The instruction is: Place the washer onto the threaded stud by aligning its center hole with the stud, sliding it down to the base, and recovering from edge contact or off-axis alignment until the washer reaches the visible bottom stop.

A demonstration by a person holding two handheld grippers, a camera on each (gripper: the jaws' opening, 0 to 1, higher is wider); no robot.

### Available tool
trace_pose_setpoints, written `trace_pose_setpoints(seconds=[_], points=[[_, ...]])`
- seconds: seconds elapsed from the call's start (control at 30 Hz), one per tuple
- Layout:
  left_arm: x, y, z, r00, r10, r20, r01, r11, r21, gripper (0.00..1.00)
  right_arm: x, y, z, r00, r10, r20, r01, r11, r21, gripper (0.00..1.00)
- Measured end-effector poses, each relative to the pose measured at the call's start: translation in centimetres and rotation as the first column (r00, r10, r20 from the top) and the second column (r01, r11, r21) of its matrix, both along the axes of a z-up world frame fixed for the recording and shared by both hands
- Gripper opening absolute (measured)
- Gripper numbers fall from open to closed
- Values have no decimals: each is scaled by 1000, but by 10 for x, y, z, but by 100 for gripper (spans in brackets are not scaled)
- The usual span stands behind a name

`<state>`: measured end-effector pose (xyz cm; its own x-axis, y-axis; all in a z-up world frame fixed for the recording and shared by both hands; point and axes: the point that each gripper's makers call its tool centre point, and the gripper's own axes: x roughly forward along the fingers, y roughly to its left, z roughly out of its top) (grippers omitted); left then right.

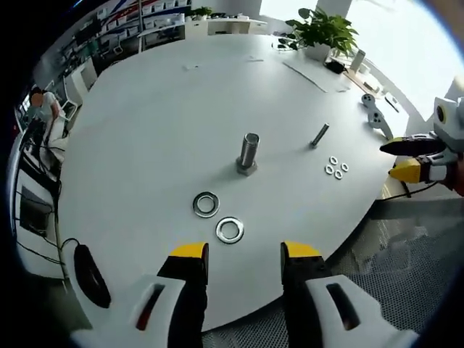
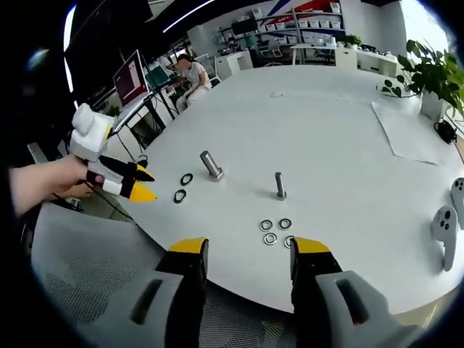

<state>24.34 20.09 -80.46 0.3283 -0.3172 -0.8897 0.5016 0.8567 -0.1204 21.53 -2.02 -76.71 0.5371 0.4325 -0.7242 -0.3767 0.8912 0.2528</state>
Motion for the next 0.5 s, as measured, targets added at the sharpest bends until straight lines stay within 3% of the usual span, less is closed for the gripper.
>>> trace_pose_setpoints(seconds=[0.5], points=[[15,4,-15,998,-8,-61,11,999,49,38,-1,2,1,1000,8,2,-8,1000,5,48]])
